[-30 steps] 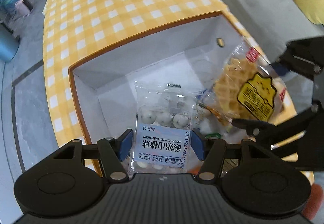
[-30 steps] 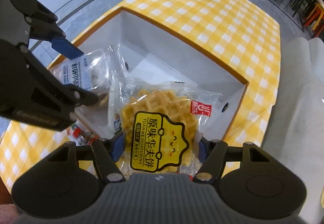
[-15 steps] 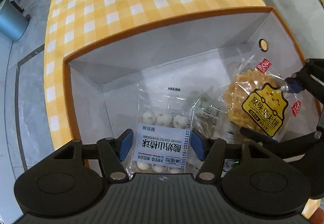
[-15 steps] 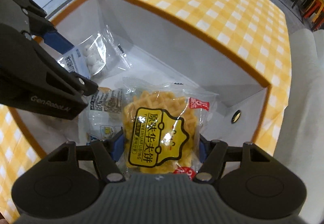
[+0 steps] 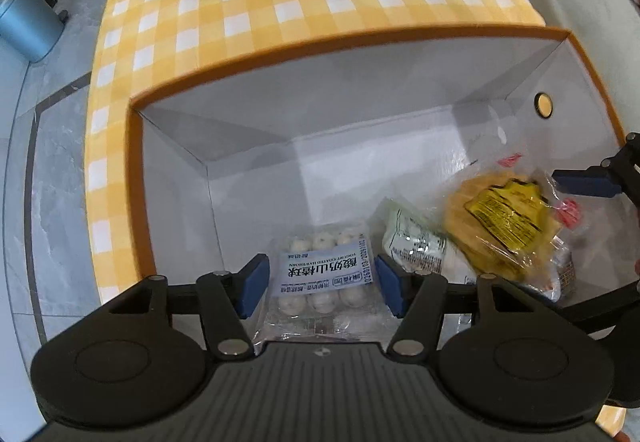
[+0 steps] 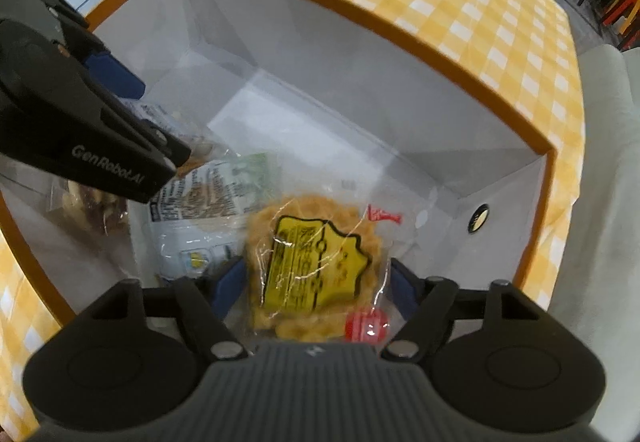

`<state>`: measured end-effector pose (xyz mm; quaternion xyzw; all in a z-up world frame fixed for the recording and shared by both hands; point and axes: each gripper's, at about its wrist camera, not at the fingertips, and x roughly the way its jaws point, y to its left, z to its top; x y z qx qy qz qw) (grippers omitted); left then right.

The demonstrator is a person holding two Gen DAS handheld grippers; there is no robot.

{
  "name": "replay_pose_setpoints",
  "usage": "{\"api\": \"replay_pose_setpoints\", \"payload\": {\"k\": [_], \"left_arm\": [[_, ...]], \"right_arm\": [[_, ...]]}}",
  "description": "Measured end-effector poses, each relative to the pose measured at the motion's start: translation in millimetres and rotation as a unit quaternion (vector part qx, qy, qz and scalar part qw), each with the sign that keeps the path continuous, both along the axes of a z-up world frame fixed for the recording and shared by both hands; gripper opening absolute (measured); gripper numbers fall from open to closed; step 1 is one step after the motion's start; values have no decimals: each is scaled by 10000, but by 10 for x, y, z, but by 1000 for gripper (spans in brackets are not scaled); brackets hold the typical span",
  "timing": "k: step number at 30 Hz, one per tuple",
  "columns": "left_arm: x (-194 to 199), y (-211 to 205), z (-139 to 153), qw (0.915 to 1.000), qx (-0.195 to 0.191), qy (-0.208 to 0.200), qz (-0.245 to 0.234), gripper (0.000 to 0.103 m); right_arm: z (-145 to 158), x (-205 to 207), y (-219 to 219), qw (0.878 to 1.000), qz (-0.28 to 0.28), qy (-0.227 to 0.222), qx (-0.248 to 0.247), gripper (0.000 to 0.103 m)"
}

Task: Organize snacks
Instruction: 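Open both tools to drop the bags into the box, then withdraw both tools from the box toward the remaining snacks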

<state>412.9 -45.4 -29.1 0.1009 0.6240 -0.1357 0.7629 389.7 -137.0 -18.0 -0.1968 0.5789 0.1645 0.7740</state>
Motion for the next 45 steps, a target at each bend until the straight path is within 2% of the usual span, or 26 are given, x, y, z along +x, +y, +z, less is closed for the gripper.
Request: {"api": "replay_pose_setpoints", "payload": {"k": [4, 10, 14, 16, 24, 29, 34, 39, 45], "left_arm": [[-40, -4, 158, 9998, -116, -171, -26, 69], [-192, -60, 330, 9994, -76, -258, -217, 69], [-370, -61, 464, 9992, -33, -264, -312, 69], [-457, -43, 538, 9990, -73, -252, -358, 69], [-922, 68, 856, 9980, -211, -351, -473, 69], [-1315, 84, 997, 9951, -343, -459, -803, 69], [-1719, 62, 1002, 9911, -384, -518, -1160, 69], [-2097, -12, 850, 9874, -368, -389, -1491, 69], [-2402, -199, 533, 9793, -96, -434, -1976, 69]], "right_arm": [[91, 16, 2, 9999, -50, -127, 50, 82], [172, -64, 44, 9999, -47, -144, -30, 81], [277, -156, 32, 9999, -137, -19, 9, 69], [374, -227, 19, 9998, -173, -31, 64, 69], [701, -700, 71, 9997, 191, -51, 111, 68], [834, -1102, 68, 9988, 386, -33, 290, 69], [853, -1539, 42, 9975, 632, -10, 327, 75], [721, -1871, -31, 9969, 722, 157, 277, 80], [484, -2031, -247, 9984, 394, 291, 295, 84]]}}
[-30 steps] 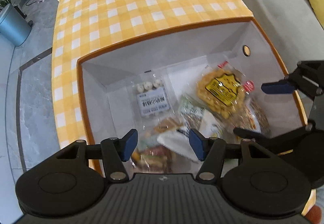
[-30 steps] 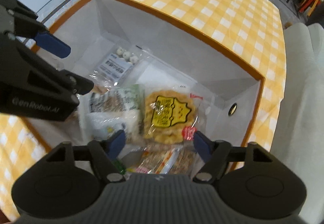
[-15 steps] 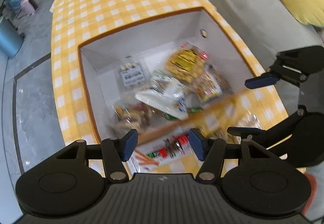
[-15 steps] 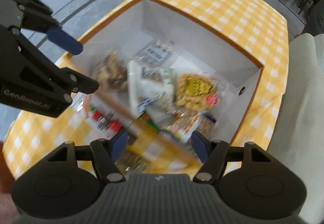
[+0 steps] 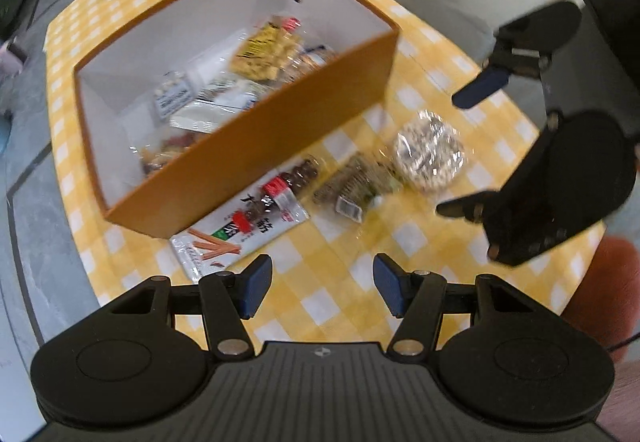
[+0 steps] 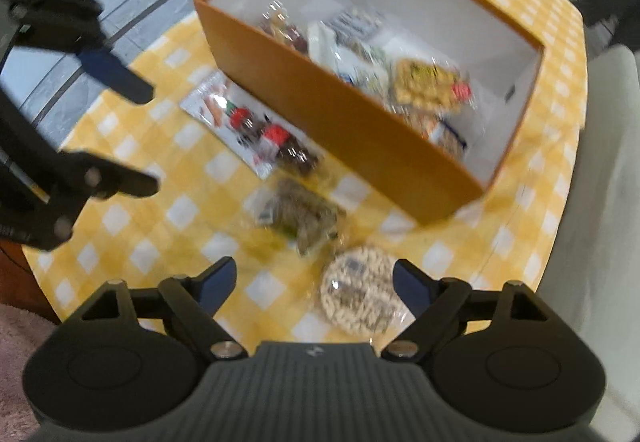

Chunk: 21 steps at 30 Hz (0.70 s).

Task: Organize snacks
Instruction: 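Withdraw both tools from the box toward the remaining snacks, then grasp the brown-green snack bag with the left tool while the right tool grasps the puffed-rice bag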

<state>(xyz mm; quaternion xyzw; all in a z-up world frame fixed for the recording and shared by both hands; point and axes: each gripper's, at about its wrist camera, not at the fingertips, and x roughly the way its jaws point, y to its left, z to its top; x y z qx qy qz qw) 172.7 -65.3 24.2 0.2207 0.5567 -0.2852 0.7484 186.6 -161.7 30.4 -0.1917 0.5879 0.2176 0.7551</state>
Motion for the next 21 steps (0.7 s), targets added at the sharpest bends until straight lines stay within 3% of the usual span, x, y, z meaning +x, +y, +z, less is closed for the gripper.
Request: {"api": "replay_pose_setpoints", "payload": {"k": [13, 19, 21], "left_arm": [[4, -383, -656, 9968, 151, -336, -708, 69], [73, -507, -815, 9949, 101, -329, -952, 69], [95, -531, -860, 9938, 131, -399, -1030, 69]], "right_arm": [[-561, 14, -438, 9959, -794, 424, 127, 84], [-734, 75, -459, 9952, -805, 522, 179, 85], [-774, 103, -461, 9956, -778, 492, 177, 90]]}}
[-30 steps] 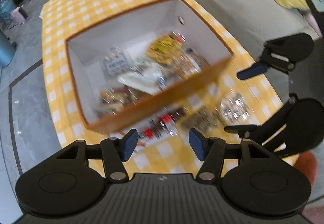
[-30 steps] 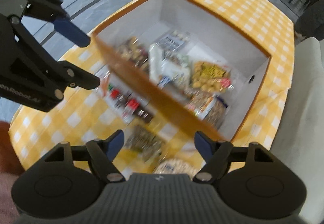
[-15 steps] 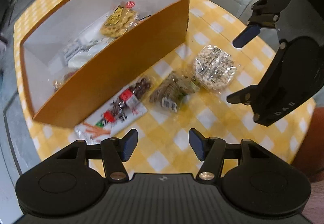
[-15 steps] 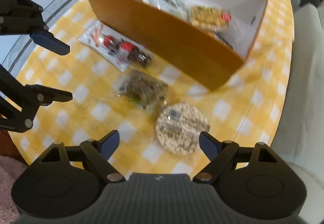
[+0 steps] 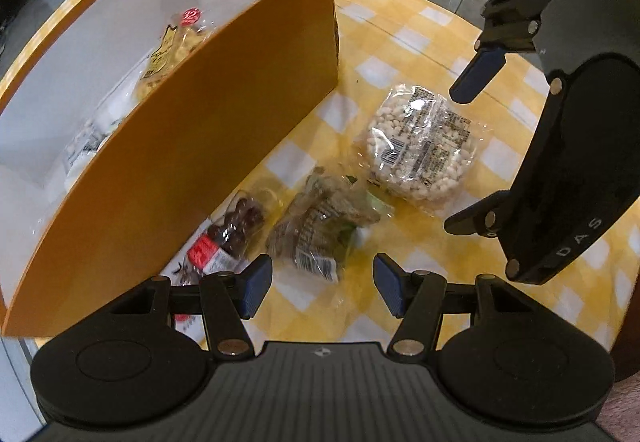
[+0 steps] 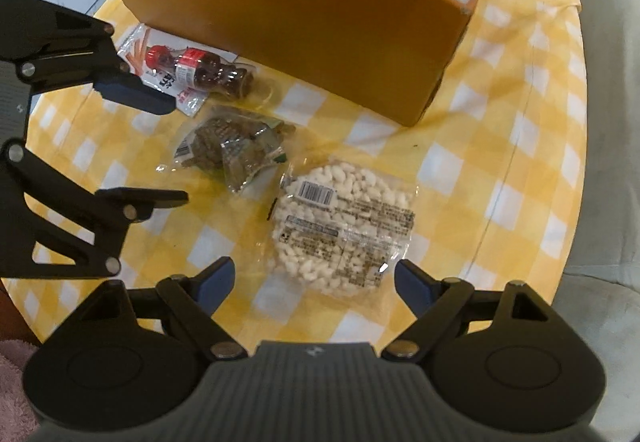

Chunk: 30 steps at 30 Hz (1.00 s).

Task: Organize snacks
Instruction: 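Grasp the brown-green snack bag with the left tool while the right tool grasps the puffed-rice bag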

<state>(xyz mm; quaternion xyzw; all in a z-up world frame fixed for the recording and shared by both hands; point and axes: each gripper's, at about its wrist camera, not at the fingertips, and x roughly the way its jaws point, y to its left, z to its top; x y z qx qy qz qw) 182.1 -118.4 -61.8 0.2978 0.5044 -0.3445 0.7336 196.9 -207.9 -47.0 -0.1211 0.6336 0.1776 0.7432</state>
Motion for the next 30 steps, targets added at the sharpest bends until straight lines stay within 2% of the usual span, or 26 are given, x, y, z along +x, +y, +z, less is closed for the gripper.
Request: {"api": "replay_pose_setpoints", "payload": {"k": [8, 18, 24, 27, 30], "left_arm": [[97, -55, -172, 9997, 181, -63, -166, 69], [133, -135, -203, 9985, 78, -198, -512, 70], [191, -85, -205, 9996, -68, -3, -279, 68], [201, -52, -205, 9997, -159, 100, -126, 63], [193, -56, -201, 9998, -155, 127, -59, 60]], "right_arm": [[-145, 100, -63, 9999, -73, 72, 39, 90], [-201, 133, -35, 9999, 79, 93, 57, 91], [-198, 106, -70, 9999, 33, 69, 144, 89], [-192, 102, -99, 9999, -31, 72, 122, 82], [-173, 108, -131, 9998, -86, 140, 149, 81]]}}
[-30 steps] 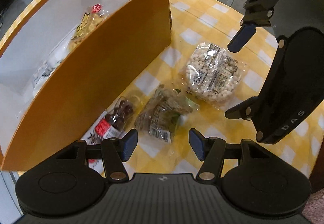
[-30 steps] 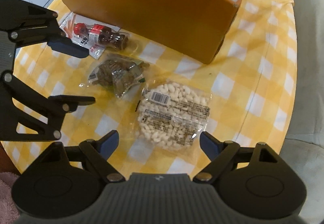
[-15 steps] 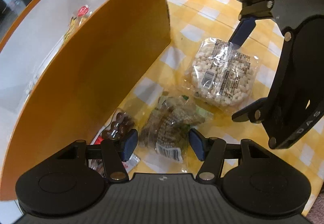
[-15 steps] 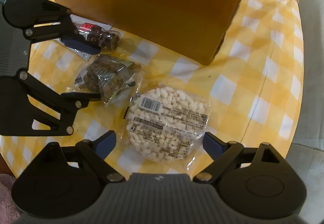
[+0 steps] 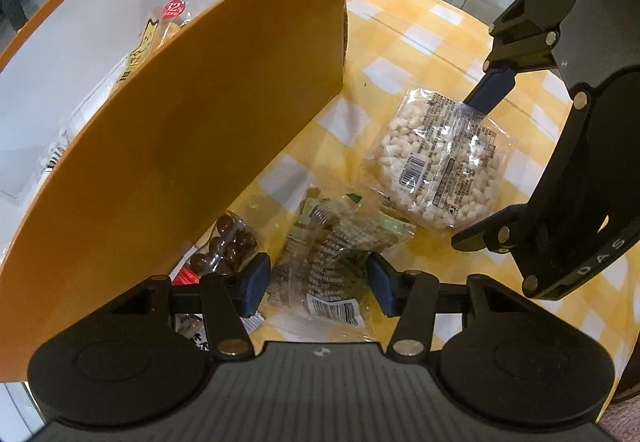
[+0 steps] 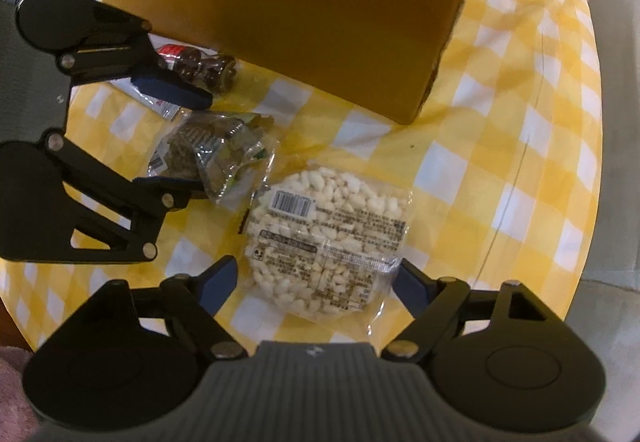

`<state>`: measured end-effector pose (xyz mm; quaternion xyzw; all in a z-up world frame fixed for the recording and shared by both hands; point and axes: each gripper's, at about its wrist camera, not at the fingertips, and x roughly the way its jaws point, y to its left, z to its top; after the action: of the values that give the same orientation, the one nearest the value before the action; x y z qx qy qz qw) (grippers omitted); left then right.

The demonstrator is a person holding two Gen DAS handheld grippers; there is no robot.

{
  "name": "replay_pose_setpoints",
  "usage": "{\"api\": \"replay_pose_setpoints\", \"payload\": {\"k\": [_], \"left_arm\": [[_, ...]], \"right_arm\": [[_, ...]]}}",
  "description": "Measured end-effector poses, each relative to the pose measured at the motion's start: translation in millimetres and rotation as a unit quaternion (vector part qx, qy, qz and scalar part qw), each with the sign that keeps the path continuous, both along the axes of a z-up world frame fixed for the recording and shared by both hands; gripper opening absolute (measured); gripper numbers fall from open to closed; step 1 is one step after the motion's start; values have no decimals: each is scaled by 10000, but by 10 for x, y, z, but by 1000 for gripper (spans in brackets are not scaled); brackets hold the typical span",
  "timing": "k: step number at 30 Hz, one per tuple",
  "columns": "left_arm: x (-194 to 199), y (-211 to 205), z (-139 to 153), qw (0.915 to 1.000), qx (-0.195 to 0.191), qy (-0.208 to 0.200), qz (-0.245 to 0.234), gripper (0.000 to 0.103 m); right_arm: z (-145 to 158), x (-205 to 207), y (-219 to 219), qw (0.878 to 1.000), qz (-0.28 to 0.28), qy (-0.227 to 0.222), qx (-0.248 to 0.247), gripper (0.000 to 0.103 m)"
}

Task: Organize snacks
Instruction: 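Grasp the brown-green snack bag with the left tool while the right tool grasps the puffed-rice bag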

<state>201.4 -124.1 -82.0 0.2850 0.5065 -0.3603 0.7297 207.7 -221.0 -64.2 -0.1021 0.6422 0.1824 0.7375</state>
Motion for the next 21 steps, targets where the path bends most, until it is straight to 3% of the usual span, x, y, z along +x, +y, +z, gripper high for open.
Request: {"api": "replay_pose_setpoints", "payload": {"k": [21], "left_arm": [[8, -52, -57, 9987, 116, 175, 466, 54]], "right_arm": [[5, 56, 76, 9998, 56, 160, -45, 71]]}}
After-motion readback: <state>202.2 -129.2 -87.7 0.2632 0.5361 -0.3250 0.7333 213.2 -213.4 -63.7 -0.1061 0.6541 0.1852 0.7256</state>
